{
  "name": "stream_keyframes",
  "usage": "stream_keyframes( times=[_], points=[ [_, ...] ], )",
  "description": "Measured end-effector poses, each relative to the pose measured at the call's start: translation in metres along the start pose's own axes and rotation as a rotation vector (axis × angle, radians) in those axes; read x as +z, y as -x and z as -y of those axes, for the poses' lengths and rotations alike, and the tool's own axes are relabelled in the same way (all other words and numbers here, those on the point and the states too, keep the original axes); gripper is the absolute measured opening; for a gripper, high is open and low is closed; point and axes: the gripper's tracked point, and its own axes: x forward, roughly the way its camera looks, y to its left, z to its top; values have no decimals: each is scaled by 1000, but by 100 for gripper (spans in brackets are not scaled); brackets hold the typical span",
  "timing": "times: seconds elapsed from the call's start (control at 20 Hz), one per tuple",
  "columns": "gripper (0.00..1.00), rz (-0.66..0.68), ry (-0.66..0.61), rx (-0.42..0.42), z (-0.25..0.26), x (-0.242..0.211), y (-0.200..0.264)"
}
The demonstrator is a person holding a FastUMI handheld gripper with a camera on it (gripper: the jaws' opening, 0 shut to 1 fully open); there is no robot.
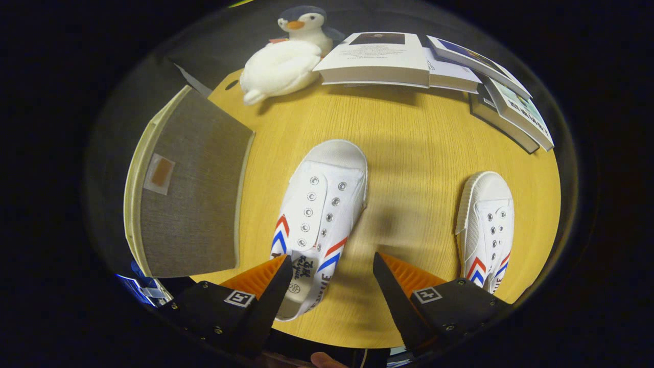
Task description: Open the storage box then place both shoes into the box .Put the left shoe in first, then the right shoe, with the right side of both shoes facing outward in a uniform manner.
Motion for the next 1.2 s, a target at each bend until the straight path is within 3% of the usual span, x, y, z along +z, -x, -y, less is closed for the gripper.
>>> stream_keyframes(
  times=[0.15, 0.25, 0.4, 0.45, 0.55, 0.6, 0.85, 1.2],
  points=[
    [97, -38, 45, -45, 0, -3, -15],
    [90, -58, 24, -15, -10, -3, -21],
    [58, -70, 25, 19, -17, -2, -15],
    [41, -72, 19, 15, -12, 0, -14],
    [23, -71, -60, 38, -13, 3, -2],
    [8, -80, -103, 60, -12, 2, -5],
    [8, -129, -207, 175, -15, -4, -3],
    [7, -115, -170, 179, -11, 5, 4]
  ],
)
